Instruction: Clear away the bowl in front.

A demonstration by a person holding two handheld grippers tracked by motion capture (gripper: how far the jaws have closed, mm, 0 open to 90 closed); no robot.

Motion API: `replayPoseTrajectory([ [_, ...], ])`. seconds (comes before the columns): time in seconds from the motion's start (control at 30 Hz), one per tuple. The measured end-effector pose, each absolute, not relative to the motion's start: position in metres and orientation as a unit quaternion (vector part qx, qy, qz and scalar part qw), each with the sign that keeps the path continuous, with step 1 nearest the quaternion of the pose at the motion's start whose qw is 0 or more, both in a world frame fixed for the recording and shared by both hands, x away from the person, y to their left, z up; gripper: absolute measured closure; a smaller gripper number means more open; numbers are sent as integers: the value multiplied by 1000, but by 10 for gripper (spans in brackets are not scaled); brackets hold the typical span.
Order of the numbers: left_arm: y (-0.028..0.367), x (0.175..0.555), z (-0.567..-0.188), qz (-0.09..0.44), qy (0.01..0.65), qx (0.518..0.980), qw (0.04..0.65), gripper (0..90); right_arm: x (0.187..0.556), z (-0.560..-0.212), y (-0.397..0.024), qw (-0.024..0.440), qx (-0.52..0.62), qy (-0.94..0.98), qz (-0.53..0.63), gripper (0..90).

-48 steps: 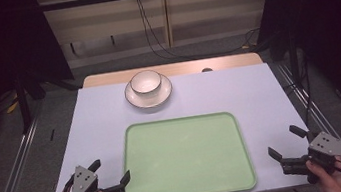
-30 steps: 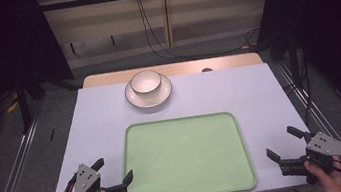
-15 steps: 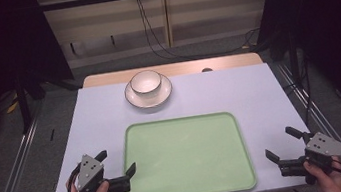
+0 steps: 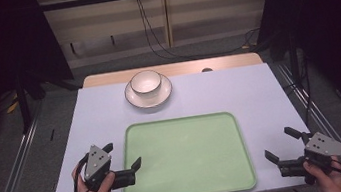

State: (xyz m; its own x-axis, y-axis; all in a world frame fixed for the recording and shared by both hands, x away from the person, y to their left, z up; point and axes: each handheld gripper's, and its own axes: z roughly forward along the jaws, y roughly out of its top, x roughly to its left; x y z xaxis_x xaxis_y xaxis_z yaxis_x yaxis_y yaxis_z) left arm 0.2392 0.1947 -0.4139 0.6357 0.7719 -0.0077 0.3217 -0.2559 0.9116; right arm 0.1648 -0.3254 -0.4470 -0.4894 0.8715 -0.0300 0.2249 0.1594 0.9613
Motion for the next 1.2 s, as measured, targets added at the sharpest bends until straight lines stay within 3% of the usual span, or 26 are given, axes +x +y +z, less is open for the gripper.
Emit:
replayPoseTrajectory([
  [0.37, 184, 258, -410, 212, 337, 776, 490, 23, 164, -445, -327, 312, 395, 689, 522, 16],
  [1.2, 180, 319, -409, 208, 353, 765, 497, 23, 165, -446, -329, 298, 397, 689, 528, 16],
])
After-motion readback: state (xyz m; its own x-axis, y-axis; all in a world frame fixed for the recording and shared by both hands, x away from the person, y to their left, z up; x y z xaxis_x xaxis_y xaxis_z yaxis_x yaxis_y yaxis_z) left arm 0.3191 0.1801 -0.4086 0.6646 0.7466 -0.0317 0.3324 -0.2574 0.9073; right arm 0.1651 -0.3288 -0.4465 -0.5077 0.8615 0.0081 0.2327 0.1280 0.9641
